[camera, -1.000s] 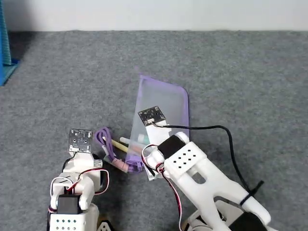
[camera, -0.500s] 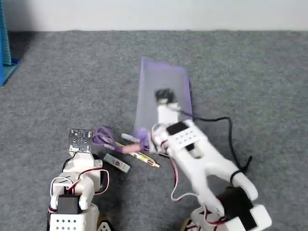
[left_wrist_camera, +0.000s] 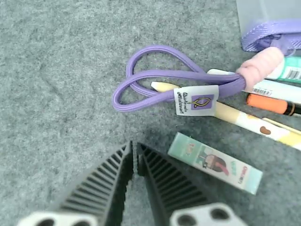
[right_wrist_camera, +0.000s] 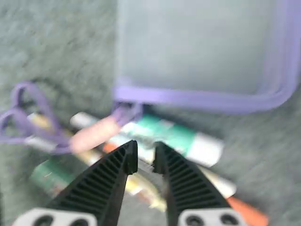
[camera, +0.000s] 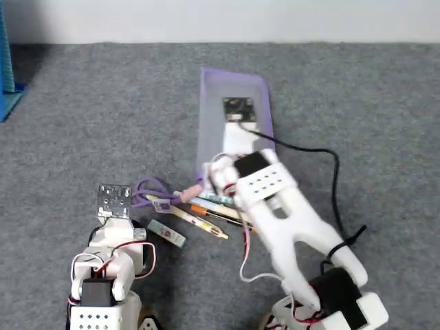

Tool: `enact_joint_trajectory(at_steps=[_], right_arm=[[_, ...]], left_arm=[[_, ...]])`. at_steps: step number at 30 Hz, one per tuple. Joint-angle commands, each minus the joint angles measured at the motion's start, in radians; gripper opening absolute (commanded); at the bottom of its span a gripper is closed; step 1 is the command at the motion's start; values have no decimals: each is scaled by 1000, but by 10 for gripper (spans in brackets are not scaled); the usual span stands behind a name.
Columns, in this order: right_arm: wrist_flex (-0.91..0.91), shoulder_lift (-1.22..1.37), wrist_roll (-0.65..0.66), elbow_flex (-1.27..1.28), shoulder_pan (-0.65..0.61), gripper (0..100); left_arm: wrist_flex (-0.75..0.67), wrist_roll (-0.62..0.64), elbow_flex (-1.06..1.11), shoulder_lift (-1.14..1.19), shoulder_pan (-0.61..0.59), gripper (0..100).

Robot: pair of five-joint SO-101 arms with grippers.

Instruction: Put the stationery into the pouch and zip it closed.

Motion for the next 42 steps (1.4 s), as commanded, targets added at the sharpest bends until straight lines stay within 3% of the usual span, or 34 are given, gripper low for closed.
enact_joint_trajectory(at_steps=[1,4,21,38,42], right_arm=[[22,-39,-97,-66,-76,243],[22,12,-143,-101,-122,322],[22,452,-290,-451,-145,239],[21,521,-288,-482,-140,17],[42,519,-222,-482,-139,9]], left_arm=[[3,8,-8,-11,3,14],[3,8,-8,-11,3,14],[3,8,-8,-11,3,14],[3,8,-8,-11,3,14],[3,8,-8,-11,3,14]])
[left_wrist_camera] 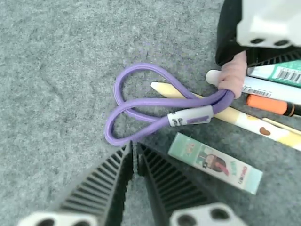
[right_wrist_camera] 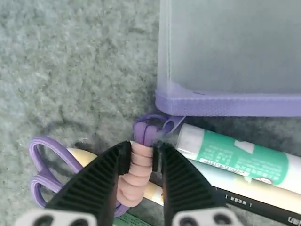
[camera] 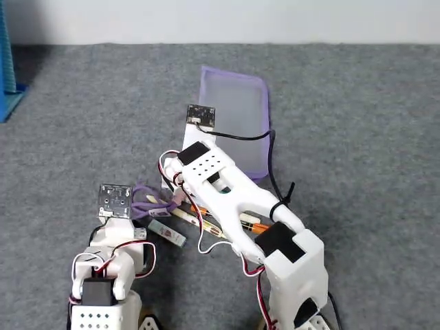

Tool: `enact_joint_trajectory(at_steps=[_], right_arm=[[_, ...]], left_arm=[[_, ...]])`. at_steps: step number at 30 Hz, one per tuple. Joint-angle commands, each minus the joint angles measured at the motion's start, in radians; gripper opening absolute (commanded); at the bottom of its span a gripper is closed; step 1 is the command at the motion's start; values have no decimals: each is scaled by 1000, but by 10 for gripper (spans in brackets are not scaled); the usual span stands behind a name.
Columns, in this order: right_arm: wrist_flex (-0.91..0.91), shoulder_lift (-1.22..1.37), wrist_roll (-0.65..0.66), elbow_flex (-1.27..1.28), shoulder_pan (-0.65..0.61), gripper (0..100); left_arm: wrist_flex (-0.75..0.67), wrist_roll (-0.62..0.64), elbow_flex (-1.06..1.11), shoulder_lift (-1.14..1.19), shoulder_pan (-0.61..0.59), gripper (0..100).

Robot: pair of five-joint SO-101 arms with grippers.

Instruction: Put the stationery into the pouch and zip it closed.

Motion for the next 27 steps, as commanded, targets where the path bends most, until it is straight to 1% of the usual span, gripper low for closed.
enact_joint_trajectory(at_steps=[1,6,9,14,17,23,27], right_arm=[[41,-15,69,-43,-1,9],[145,-136,181,-43,50,8],[206,-228,290,-41,104,8],[291,-318,503,-41,185,8],[351,-335,635,-41,211,8],[469,-328,953,-41,216,8],[572,-338,1125,-41,211,8]], left_arm=[[3,8,-8,-11,3,14],[3,8,-8,-11,3,14],[3,8,-8,-11,3,14],[3,8,-8,-11,3,14],[3,8,-8,-11,3,14],[3,8,-8,-11,3,14],[3,8,-8,-11,3,14]])
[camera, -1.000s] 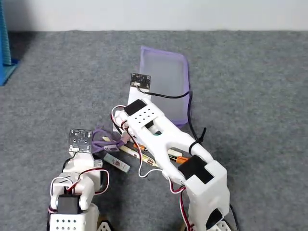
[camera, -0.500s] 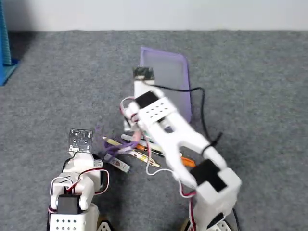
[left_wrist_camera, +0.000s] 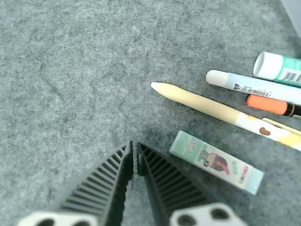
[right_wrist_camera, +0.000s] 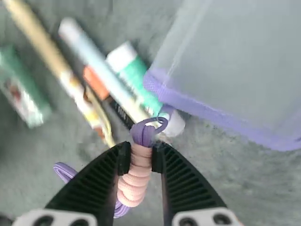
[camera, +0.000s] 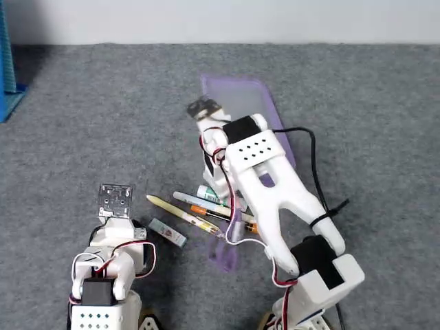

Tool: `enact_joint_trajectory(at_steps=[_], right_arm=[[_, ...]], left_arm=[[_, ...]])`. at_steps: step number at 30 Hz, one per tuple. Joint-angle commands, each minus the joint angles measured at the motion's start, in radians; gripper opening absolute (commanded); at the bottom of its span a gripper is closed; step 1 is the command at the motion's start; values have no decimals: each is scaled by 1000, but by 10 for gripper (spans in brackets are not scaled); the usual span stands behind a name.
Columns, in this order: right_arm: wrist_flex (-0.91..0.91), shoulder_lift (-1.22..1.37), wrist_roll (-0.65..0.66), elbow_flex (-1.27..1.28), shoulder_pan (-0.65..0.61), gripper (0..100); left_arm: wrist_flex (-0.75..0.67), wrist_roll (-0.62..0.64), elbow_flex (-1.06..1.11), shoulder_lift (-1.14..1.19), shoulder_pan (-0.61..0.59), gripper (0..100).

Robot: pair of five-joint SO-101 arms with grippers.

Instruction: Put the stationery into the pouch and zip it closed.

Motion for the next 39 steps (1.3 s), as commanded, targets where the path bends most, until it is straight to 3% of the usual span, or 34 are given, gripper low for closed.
enact_joint_trajectory(at_steps=[1,9,23,31,33,39], right_arm=[[90,-73,153,-41,7,8],[197,-153,206,-40,7,8],[186,-372,198,100,8,9],[185,-492,198,123,-15,9],[185,-526,198,124,-31,9],[185,-596,196,124,-59,9]], left_arm=[[3,8,-8,-11,3,14],[3,8,-8,-11,3,14],[29,6,-12,-12,9,14],[-89,15,-136,-12,17,15],[-112,71,-137,-12,26,17],[-81,209,-145,-12,158,170]])
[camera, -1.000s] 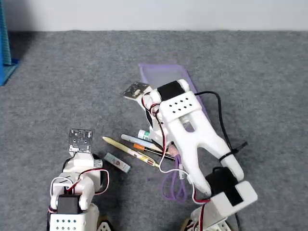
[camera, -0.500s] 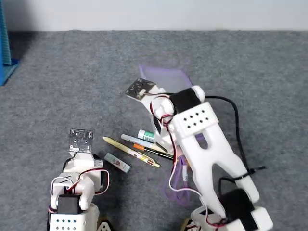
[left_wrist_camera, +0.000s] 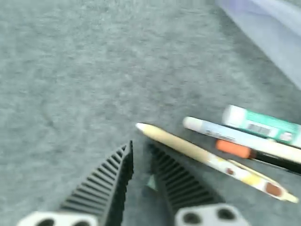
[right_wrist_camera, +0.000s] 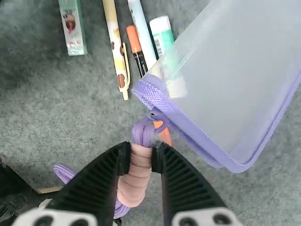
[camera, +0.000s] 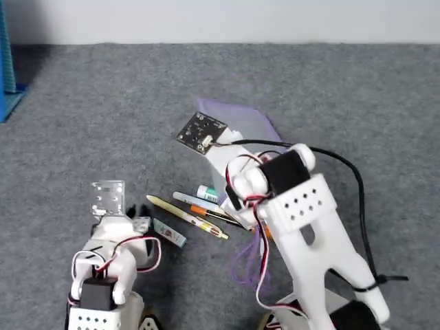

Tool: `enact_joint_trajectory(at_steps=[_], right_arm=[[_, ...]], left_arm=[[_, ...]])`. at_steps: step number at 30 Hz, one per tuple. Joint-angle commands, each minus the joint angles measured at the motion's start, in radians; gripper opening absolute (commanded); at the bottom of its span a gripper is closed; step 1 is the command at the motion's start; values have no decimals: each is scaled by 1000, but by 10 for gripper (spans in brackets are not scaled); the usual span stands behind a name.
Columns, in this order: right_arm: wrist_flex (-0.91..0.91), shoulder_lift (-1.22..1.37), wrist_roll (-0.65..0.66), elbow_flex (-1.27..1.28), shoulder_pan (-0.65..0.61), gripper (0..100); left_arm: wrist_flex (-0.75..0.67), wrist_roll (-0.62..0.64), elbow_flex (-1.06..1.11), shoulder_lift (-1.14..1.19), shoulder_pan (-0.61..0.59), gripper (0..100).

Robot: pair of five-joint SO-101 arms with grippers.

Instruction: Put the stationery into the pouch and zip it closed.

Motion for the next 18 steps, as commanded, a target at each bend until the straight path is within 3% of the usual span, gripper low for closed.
enact_joint_trajectory(at_steps=[1,6,12,18], right_arm=[[16,-67,6,-11,-21,9],[18,-77,6,-11,-35,9],[18,-77,6,-9,-53,9],[22,-77,6,-9,-73,9]], left_arm=[[0,66,-68,-12,86,203],[-6,132,-84,-12,209,314],[-9,186,-166,-12,327,317],[-107,184,-163,-12,371,317]])
